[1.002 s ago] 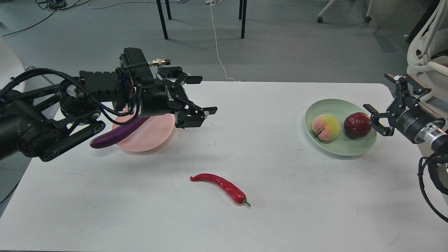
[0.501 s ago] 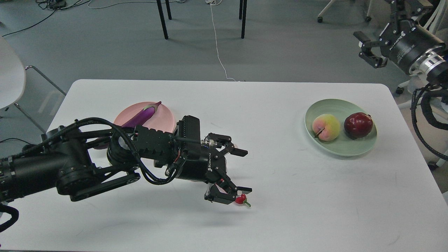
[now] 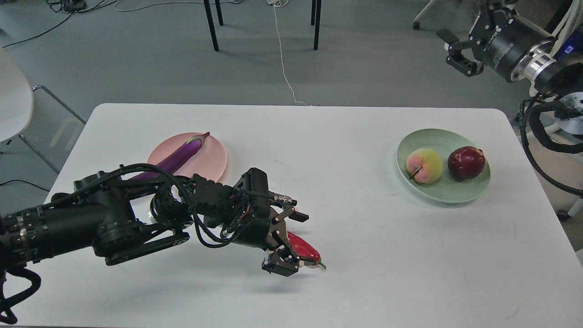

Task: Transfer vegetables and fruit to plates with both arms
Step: 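Close the left gripper on the red chili pepper and lift it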

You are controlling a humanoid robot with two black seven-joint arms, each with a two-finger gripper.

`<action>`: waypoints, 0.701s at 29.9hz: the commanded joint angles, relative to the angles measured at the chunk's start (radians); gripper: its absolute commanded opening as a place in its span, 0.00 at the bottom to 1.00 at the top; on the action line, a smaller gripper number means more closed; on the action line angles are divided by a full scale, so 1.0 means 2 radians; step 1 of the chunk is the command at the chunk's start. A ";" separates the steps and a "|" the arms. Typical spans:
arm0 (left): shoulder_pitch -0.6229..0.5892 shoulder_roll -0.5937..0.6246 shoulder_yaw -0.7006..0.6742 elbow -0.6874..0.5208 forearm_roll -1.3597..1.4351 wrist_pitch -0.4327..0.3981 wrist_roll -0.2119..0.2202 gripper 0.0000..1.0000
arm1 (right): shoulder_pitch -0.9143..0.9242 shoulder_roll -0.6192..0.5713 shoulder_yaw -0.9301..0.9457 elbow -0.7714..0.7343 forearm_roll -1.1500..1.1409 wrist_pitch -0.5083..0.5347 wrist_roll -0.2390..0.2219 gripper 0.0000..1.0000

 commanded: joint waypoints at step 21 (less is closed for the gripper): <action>0.035 -0.034 0.009 0.075 0.000 -0.003 0.000 0.90 | -0.014 -0.015 0.000 0.015 0.000 -0.015 0.000 0.98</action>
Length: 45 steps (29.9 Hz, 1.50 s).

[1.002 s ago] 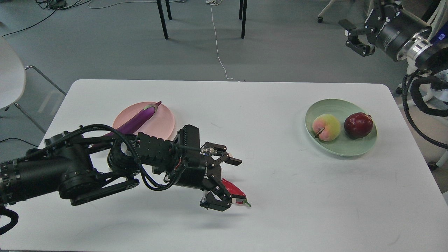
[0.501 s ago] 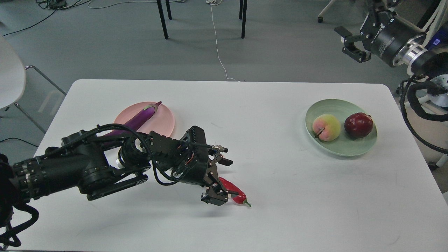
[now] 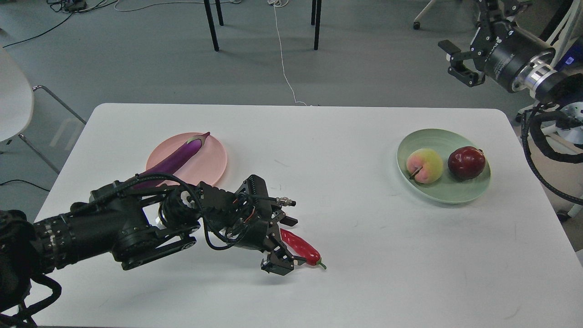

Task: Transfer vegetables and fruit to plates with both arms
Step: 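Close the left gripper on the red chili pepper and lift it, then carry the chili onto the pink plate and release it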

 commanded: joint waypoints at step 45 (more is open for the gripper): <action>0.006 0.177 -0.159 0.047 0.000 0.005 0.015 0.11 | -0.167 -0.029 0.094 0.011 -0.016 -0.006 0.000 0.98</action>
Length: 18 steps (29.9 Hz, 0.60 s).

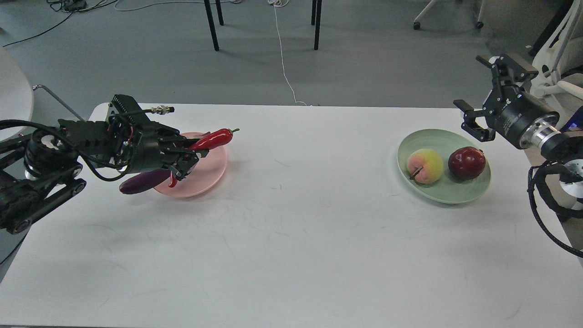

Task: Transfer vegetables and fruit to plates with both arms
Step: 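Carry the chili onto the pink plate and release it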

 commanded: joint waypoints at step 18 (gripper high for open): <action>0.004 -0.064 0.010 0.098 0.000 0.000 0.001 0.54 | -0.004 -0.015 0.007 0.007 0.000 -0.008 0.000 0.98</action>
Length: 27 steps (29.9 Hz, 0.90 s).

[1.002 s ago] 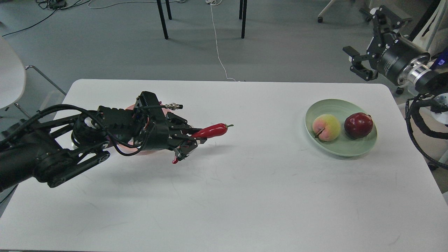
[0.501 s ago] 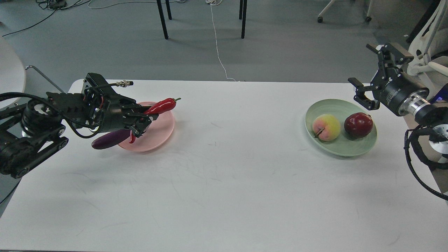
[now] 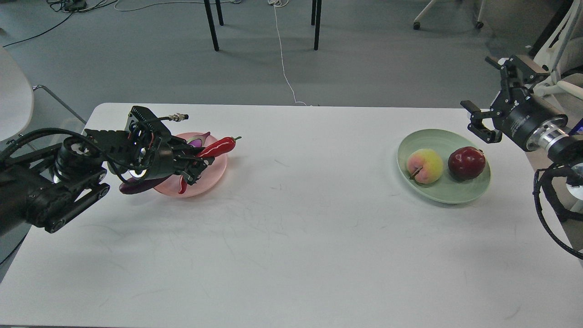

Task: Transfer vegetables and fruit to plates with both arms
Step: 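Carry the chili onto the pink plate and release it, then raise the left gripper away from the pink plate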

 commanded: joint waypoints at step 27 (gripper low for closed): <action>0.020 0.005 -0.082 -0.145 -0.638 0.120 0.001 0.98 | -0.015 0.038 0.053 -0.002 -0.007 -0.001 0.000 0.98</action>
